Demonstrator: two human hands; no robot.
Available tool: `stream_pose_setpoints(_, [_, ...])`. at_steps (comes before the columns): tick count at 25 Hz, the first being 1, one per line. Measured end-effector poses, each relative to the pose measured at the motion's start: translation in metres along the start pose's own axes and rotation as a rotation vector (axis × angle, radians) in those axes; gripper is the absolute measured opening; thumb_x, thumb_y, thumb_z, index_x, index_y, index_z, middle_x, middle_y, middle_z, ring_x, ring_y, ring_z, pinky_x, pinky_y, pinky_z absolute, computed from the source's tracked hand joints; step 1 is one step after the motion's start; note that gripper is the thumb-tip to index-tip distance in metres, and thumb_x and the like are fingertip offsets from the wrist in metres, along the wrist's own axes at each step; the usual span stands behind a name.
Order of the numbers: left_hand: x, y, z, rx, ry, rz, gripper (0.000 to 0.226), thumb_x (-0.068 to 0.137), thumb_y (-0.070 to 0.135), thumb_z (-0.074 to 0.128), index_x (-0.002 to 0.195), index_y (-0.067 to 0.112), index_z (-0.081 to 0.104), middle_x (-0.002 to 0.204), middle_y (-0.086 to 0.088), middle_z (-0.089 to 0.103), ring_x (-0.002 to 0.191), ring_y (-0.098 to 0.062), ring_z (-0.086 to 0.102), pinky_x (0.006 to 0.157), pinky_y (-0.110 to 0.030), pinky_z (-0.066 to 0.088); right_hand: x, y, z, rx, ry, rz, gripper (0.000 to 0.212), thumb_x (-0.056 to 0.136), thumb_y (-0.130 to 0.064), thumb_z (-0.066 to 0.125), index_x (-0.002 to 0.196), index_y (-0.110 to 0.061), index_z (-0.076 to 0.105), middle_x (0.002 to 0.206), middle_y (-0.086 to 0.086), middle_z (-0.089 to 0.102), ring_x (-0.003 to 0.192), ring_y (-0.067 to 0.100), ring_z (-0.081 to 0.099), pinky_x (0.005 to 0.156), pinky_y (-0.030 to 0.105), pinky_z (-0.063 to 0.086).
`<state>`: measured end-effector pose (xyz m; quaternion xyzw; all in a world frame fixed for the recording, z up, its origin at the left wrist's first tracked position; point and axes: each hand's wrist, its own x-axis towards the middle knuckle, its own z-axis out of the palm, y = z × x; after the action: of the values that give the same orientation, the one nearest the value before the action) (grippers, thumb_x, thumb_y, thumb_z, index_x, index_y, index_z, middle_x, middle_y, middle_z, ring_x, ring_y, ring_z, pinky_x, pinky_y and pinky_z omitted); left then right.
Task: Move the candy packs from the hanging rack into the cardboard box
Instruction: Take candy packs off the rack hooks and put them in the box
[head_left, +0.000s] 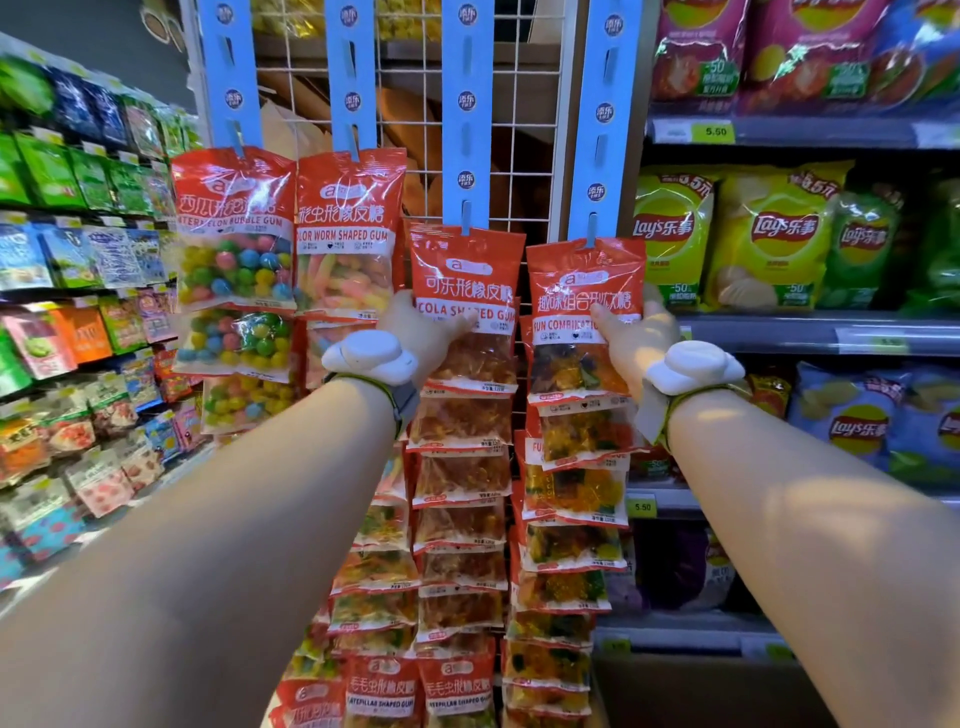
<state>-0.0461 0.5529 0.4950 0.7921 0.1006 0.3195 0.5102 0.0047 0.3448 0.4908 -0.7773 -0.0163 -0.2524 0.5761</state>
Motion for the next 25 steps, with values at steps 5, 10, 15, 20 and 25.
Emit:
stream_pose_setpoints(5, [-0.013, -0.019, -0.002, -0.048, 0.014, 0.120, 0.051, 0.081, 0.037, 0.076, 0.120, 0.016, 0.051, 0.106, 0.006, 0.064, 0.098, -0.015, 0.061, 0.083, -0.026, 0.044, -0.018, 0.003, 0.005, -0.094, 0.068, 0.019, 0.048, 0.089, -0.045, 0.058, 0.120, -0.008, 0.055, 0.120, 0.006, 0.065, 0.112, 0.029, 0.060, 0.092, 0.032, 0.042])
stream_pose_setpoints(10, [-0.022, -0.030, 0.002, -0.013, 0.034, 0.243, 0.047, 0.083, 0.025, 0.074, 0.122, 0.018, 0.050, 0.118, 0.003, 0.065, 0.109, -0.016, 0.061, 0.087, -0.025, 0.041, -0.047, 0.023, -0.002, -0.206, 0.053, -0.034, 0.045, 0.089, -0.036, 0.061, 0.125, -0.010, 0.053, 0.128, 0.004, 0.060, 0.118, 0.024, 0.057, 0.092, 0.029, 0.041])
stream_pose_setpoints(15, [-0.048, -0.037, 0.000, 0.323, 0.121, 0.314, 0.060, 0.081, 0.030, 0.073, 0.134, 0.017, 0.048, 0.131, -0.006, 0.055, 0.125, -0.029, 0.047, 0.104, -0.040, 0.039, -0.073, 0.038, -0.033, -0.323, 0.037, 0.083, 0.070, 0.087, -0.048, 0.058, 0.139, -0.006, 0.038, 0.137, 0.015, 0.049, 0.124, 0.032, 0.049, 0.099, 0.038, 0.039])
stream_pose_setpoints(20, [-0.102, -0.009, 0.012, 0.421, 0.099, 0.237, 0.077, 0.083, 0.043, 0.069, 0.146, 0.014, 0.036, 0.148, -0.009, 0.043, 0.137, -0.034, 0.036, 0.115, -0.045, 0.028, -0.086, 0.036, -0.087, -0.298, -0.026, 0.133, 0.071, 0.087, -0.050, 0.057, 0.141, -0.006, 0.038, 0.138, 0.013, 0.049, 0.126, 0.032, 0.048, 0.101, 0.037, 0.038])
stream_pose_setpoints(25, [-0.191, 0.033, 0.066, 0.417, 0.035, 0.194, 0.078, 0.087, 0.047, 0.064, 0.149, 0.014, 0.032, 0.147, -0.010, 0.044, 0.137, -0.034, 0.035, 0.113, -0.043, 0.029, -0.102, 0.066, -0.177, -0.290, -0.097, 0.088, 0.064, 0.087, -0.048, 0.059, 0.131, -0.004, 0.046, 0.119, 0.014, 0.058, 0.110, 0.033, 0.056, 0.093, 0.037, 0.044])
